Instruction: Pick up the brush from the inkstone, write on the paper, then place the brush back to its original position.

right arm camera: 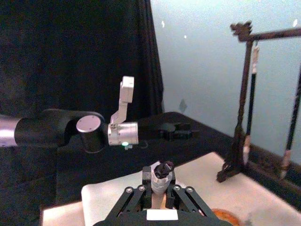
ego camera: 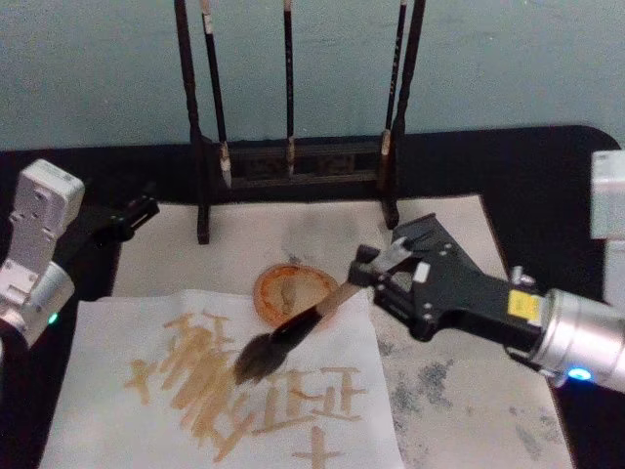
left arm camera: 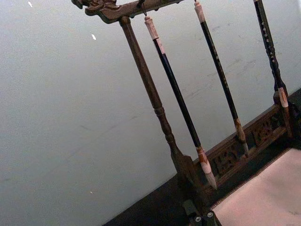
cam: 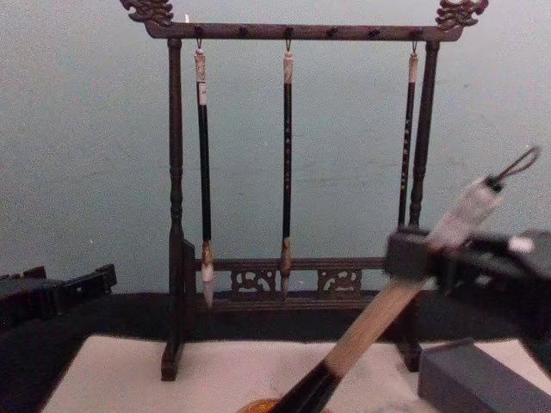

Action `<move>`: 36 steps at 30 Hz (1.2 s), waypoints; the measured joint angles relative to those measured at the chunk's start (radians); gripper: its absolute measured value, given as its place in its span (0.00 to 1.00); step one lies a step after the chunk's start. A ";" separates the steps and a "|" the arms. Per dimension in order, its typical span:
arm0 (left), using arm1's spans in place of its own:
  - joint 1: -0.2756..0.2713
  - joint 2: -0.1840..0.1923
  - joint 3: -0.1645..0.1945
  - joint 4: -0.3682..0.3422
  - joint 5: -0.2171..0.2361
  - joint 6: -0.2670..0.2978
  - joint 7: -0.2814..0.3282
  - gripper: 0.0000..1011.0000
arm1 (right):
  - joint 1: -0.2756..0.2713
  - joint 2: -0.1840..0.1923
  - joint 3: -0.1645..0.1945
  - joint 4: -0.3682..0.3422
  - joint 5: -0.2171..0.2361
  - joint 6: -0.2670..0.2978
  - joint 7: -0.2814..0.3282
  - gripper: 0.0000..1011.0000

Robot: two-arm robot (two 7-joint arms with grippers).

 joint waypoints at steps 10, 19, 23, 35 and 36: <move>0.000 0.000 0.000 0.000 0.000 0.000 0.000 0.99 | 0.055 -0.050 -0.078 0.077 -0.028 0.034 0.005 0.16; 0.000 0.000 0.000 0.000 0.000 0.000 0.000 0.99 | 0.060 -0.057 -0.082 0.126 -0.013 0.039 0.000 0.16; 0.000 0.000 0.000 0.000 0.000 0.000 0.000 0.99 | 0.048 -0.045 -0.064 0.137 0.005 0.033 -0.003 0.16; 0.000 0.000 0.000 0.000 0.000 0.000 0.000 0.99 | 0.004 -0.007 -0.006 0.143 0.040 0.012 -0.019 0.16; 0.000 0.000 0.000 0.000 0.000 0.000 0.000 0.99 | 0.004 -0.007 -0.006 0.143 0.040 0.012 -0.019 0.16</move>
